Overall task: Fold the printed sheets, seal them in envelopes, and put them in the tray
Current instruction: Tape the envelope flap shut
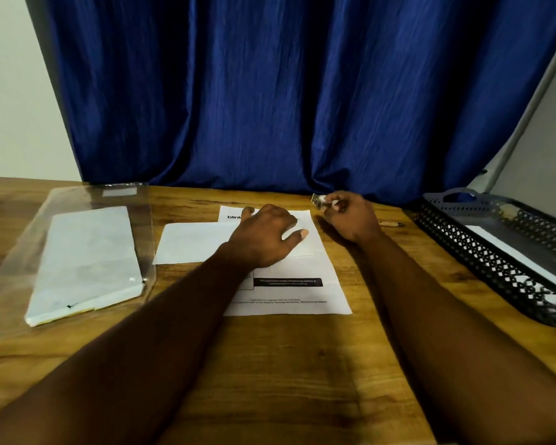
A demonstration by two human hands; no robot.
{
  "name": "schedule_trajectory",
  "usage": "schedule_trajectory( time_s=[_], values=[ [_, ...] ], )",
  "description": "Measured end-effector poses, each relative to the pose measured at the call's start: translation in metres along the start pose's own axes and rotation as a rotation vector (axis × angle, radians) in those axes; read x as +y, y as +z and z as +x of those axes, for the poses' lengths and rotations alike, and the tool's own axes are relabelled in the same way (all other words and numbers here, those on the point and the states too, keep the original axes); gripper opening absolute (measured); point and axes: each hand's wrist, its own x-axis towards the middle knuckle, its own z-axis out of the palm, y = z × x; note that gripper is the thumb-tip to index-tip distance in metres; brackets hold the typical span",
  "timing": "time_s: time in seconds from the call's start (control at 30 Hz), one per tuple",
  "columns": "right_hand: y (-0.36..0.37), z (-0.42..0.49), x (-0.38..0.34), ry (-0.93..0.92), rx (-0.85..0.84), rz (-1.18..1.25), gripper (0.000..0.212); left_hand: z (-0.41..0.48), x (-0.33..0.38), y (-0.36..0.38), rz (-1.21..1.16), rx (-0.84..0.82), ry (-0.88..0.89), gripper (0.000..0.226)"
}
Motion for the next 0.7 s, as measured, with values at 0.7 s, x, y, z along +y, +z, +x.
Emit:
schedule_trajectory(
  time_s=[0.7],
  values=[
    [0.037, 0.047, -0.011, -0.032, 0.085, -0.627, 0.03, 0.008, -0.004, 0.005, 0.068, 0.234, -0.063, 0.047]
  ],
)
